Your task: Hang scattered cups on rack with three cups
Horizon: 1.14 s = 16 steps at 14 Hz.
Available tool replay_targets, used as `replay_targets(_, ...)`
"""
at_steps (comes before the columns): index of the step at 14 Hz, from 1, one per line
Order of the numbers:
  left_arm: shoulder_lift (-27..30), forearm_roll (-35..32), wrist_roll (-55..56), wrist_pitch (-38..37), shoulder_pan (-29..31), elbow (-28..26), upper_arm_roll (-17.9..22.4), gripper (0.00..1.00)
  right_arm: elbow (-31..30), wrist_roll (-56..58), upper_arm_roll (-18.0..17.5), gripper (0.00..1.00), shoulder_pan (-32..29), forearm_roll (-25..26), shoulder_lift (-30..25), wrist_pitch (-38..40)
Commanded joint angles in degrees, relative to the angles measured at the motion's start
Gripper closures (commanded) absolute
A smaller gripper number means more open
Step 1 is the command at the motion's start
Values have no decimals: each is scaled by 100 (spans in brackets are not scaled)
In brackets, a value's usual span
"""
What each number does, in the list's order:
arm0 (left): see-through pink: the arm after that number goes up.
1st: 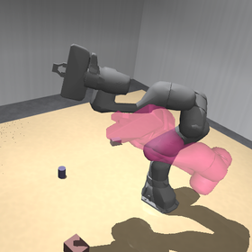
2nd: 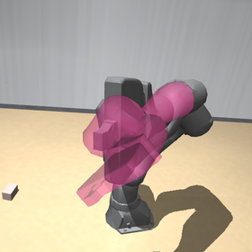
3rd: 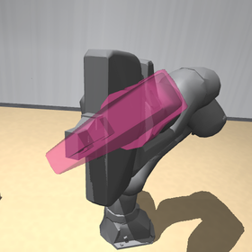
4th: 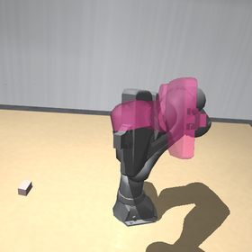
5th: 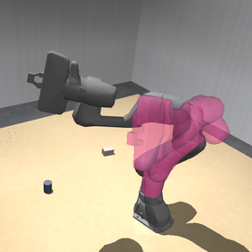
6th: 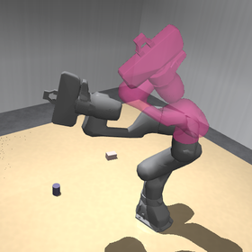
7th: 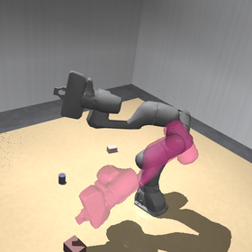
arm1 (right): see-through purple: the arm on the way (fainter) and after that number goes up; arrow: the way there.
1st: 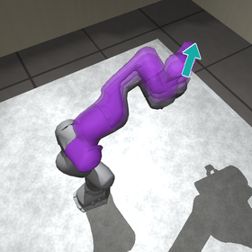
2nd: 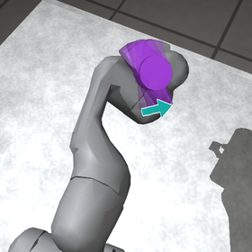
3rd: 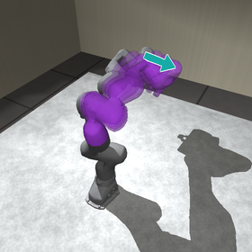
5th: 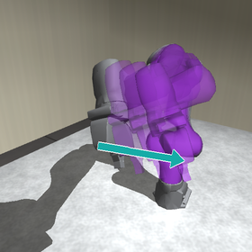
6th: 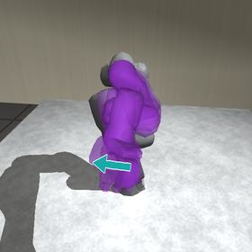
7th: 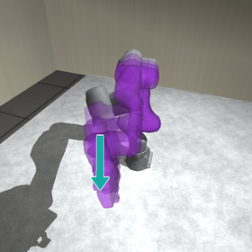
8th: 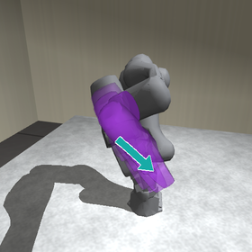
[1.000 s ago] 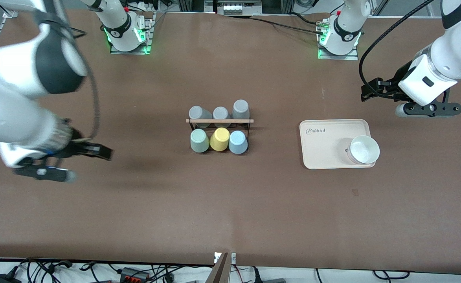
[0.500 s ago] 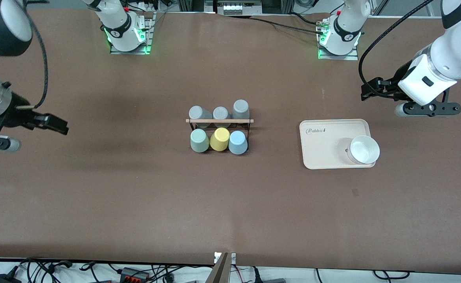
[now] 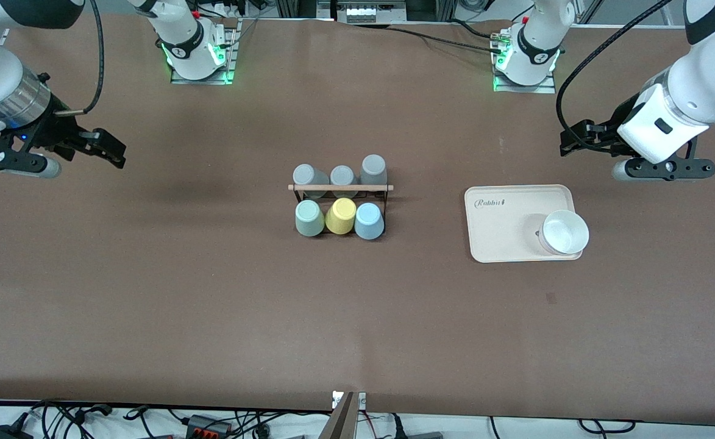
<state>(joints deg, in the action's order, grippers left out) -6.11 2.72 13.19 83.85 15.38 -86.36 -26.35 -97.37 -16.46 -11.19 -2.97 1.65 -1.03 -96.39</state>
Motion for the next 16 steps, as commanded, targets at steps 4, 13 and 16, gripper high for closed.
replay_targets(4, 22, -79, -115, -124, 26, 93, -19, 0, 490, 125, 47, 0, -159, -165, 260, 208)
replay_targets(13, 22, -79, -115, -124, 18, 93, -19, 0, 720, 556, 91, 0, -371, 116, 358, 481)
replay_targets(16, 22, -79, -115, -124, 18, 93, -19, 0, 711, 669, 100, 0, -423, 63, 367, 481)
